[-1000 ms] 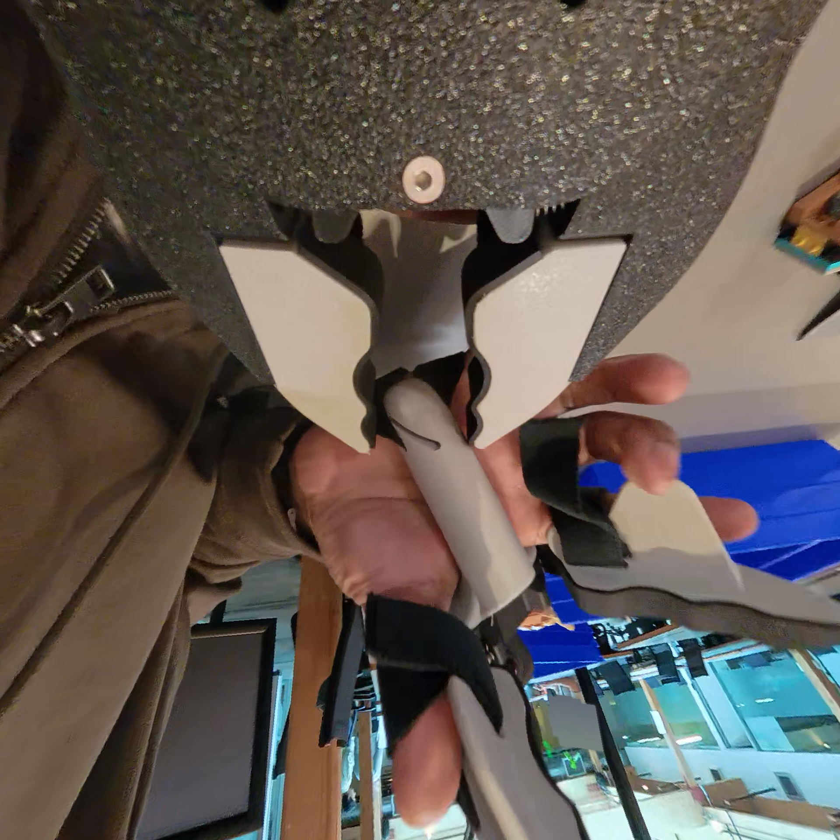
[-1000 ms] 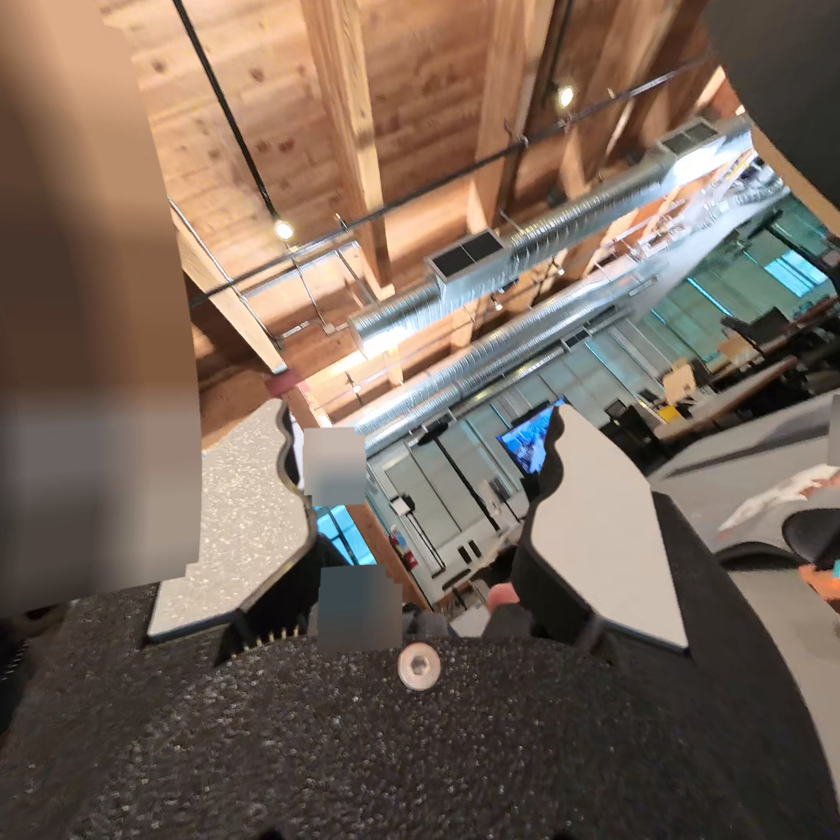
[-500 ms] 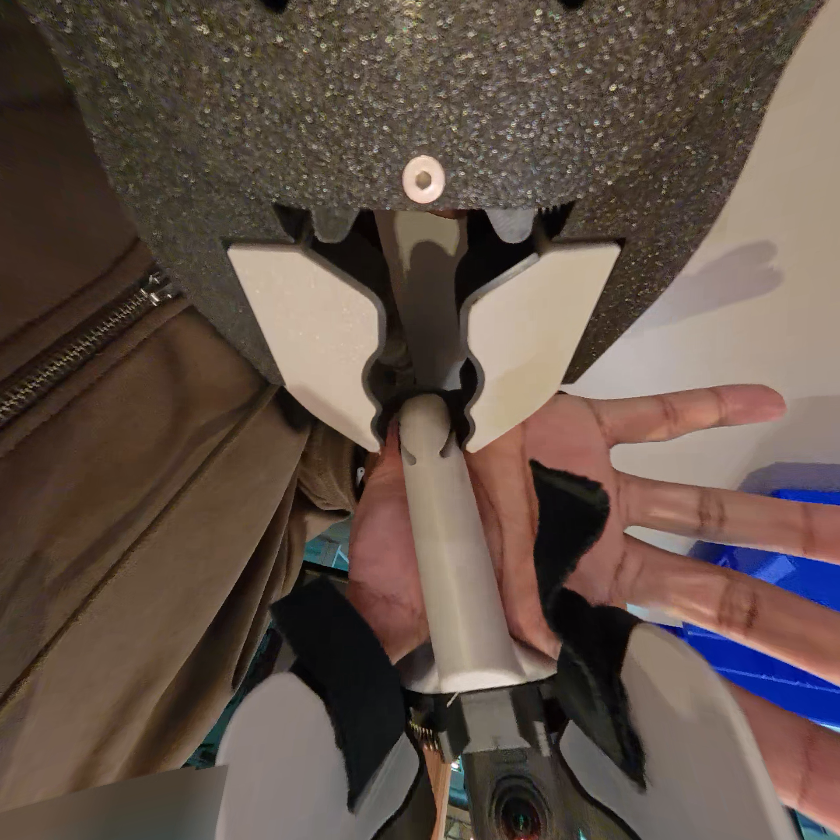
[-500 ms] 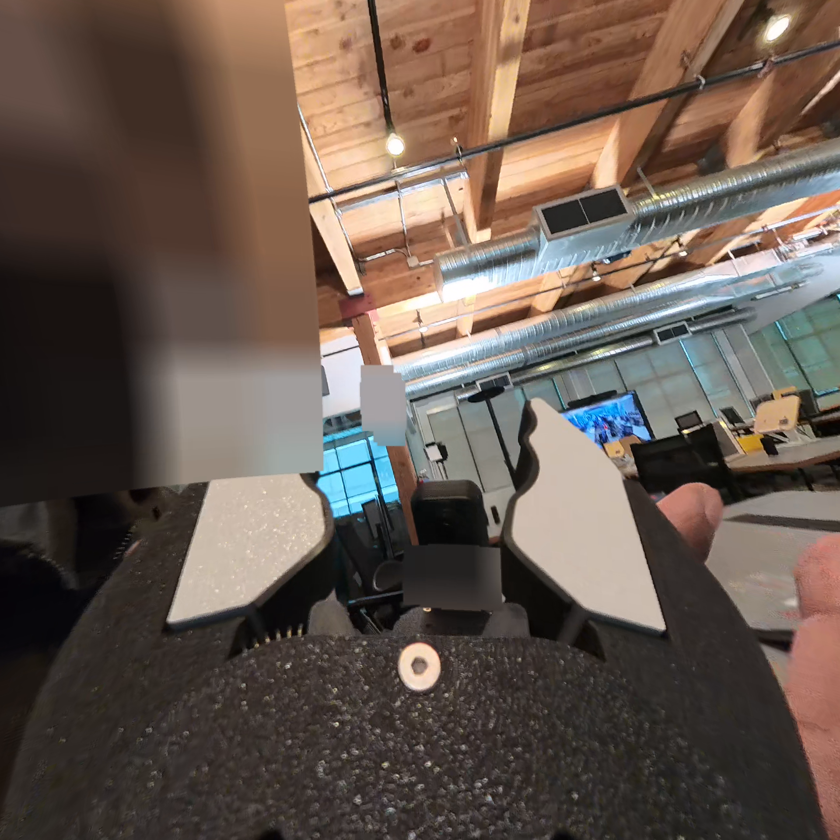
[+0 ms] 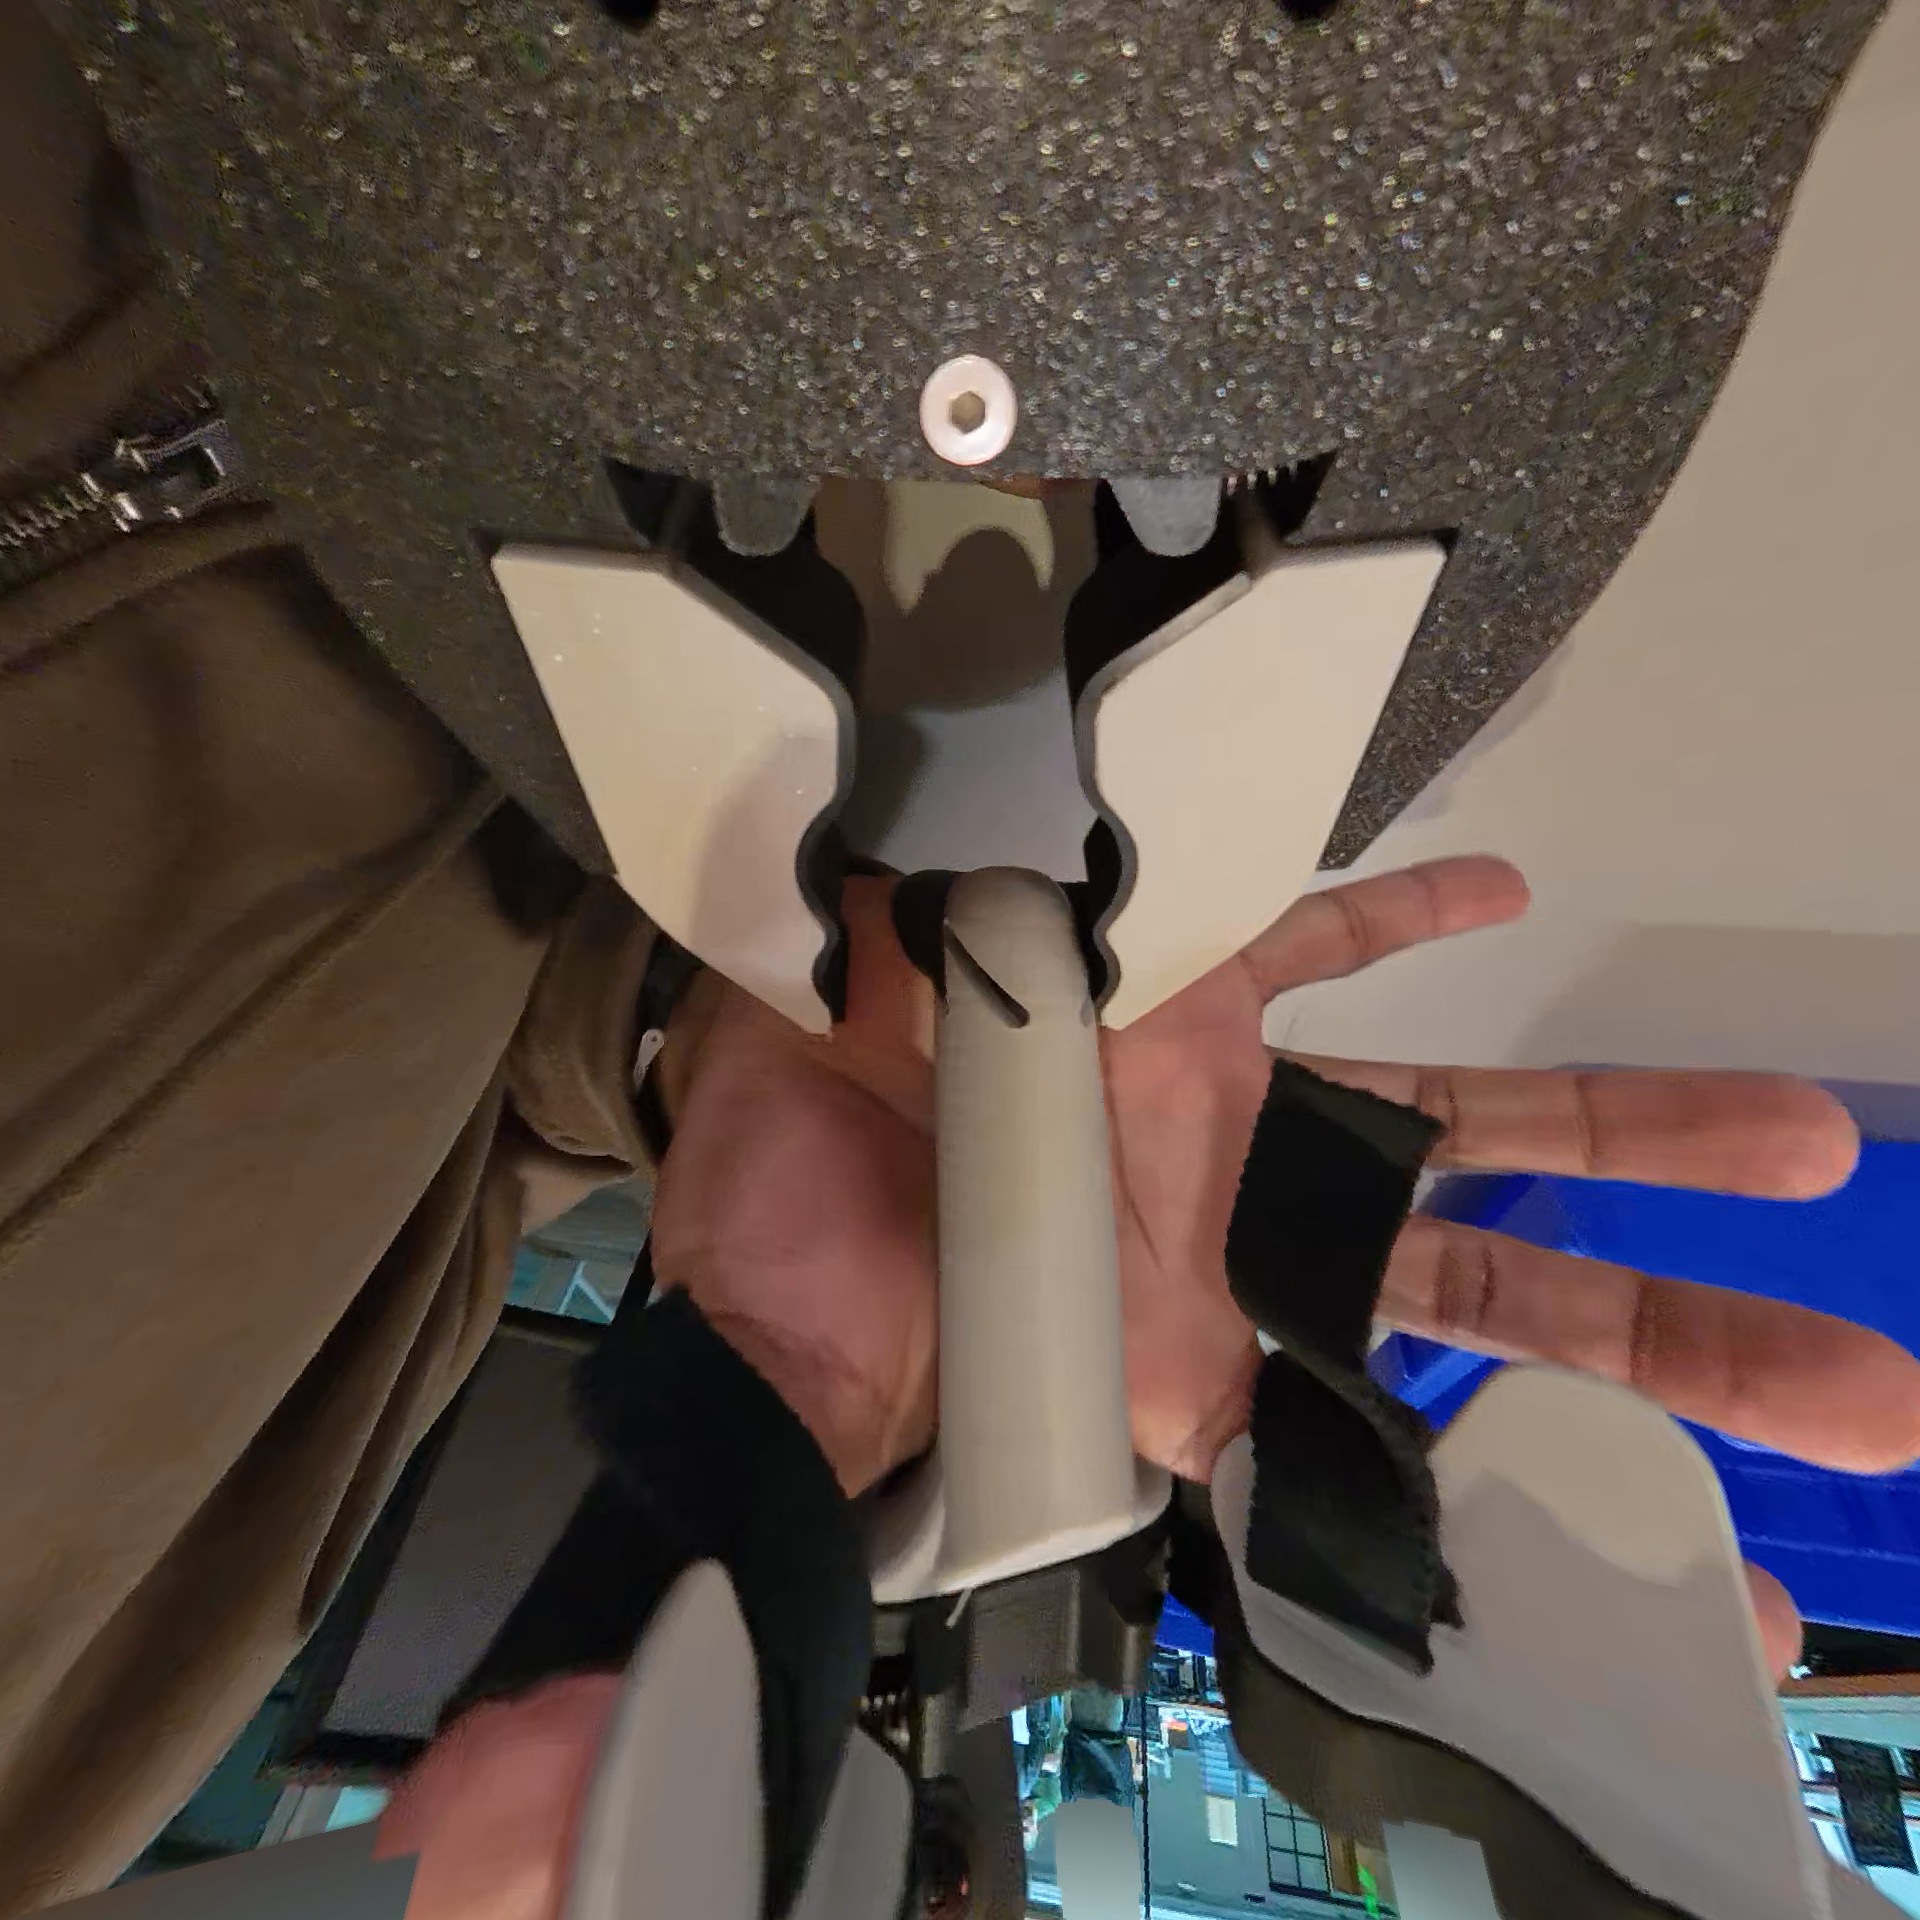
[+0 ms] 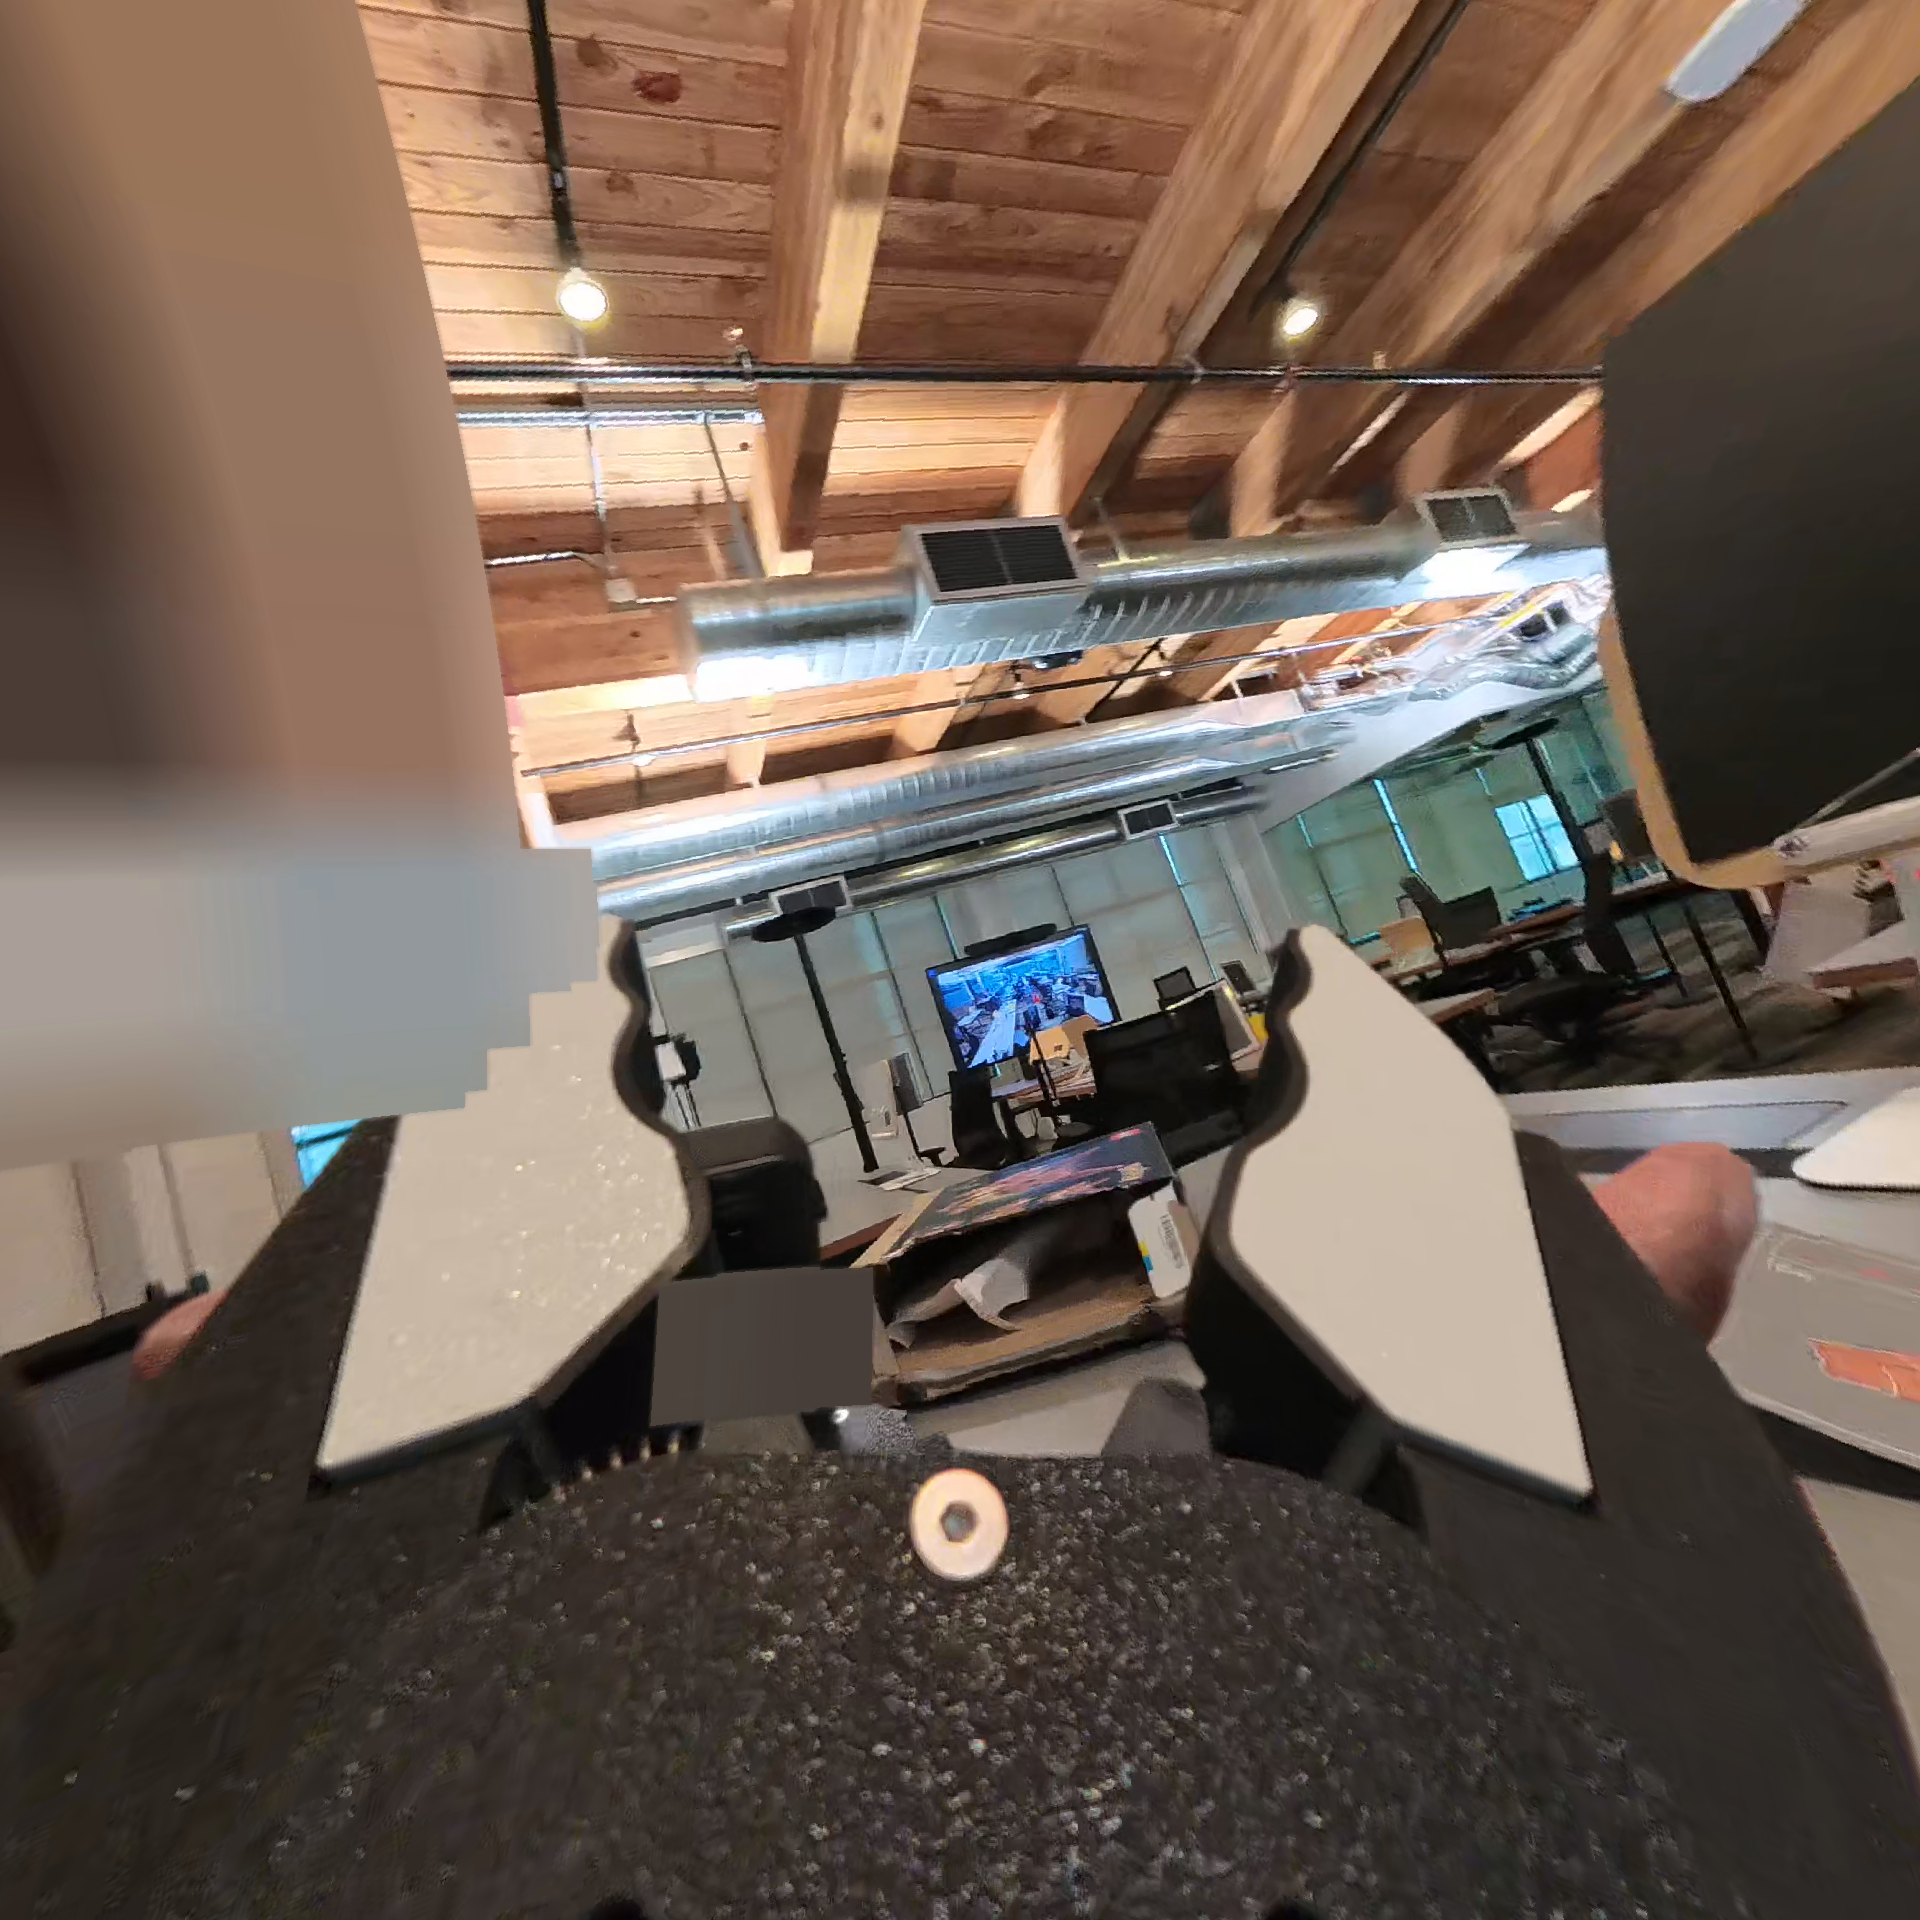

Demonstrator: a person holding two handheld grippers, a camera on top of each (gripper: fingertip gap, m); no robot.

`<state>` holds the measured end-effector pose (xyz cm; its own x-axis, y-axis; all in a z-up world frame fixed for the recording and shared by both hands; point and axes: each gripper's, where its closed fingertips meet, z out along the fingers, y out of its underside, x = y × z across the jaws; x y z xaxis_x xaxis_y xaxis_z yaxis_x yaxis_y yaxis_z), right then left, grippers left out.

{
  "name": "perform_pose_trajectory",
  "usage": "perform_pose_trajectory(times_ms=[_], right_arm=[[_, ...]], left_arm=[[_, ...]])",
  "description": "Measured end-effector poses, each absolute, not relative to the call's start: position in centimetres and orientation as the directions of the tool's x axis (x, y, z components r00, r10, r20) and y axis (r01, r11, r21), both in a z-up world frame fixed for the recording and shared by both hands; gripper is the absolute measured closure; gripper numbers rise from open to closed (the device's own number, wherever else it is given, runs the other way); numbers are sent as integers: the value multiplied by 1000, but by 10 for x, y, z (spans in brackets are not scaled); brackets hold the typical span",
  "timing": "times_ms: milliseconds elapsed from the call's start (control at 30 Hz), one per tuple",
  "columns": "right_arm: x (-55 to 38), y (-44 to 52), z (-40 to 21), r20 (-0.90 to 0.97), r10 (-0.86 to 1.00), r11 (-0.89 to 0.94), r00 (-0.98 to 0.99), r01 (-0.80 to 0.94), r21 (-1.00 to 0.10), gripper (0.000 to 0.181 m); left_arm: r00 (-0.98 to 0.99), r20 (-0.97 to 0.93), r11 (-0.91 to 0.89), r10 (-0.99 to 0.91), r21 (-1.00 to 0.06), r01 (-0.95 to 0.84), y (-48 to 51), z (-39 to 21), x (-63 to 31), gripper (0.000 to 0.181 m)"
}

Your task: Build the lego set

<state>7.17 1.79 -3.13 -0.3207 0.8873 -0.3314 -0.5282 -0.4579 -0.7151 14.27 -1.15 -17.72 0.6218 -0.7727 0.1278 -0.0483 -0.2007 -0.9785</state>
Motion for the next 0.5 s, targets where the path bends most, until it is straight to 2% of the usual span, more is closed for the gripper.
perform_pose_trajectory(times_ms=[100, 233, 367, 500], right_arm=[[68, 27, -38, -399, 874, -486, -279, -514, -706, 75], [73, 39, -39, -411, 885, -455, -218, -586, -671, 100], [81, 59, -40, -294, 956, -224, 11, -621, -751, 111], [90, 79, -35, -185, 973, -74, 137, -576, -814, 129]], left_arm=[[617, 150, -227, -773, -973, -47, -13, -180, 143, 135], [660, 128, -204, -740, -978, -39, -8, -177, 136, 129], [756, 82, -144, -649, -989, -16, -5, -163, 112, 130], [895, 14, -13, -446, -1000, 9, -3, -135, 51, 131]])
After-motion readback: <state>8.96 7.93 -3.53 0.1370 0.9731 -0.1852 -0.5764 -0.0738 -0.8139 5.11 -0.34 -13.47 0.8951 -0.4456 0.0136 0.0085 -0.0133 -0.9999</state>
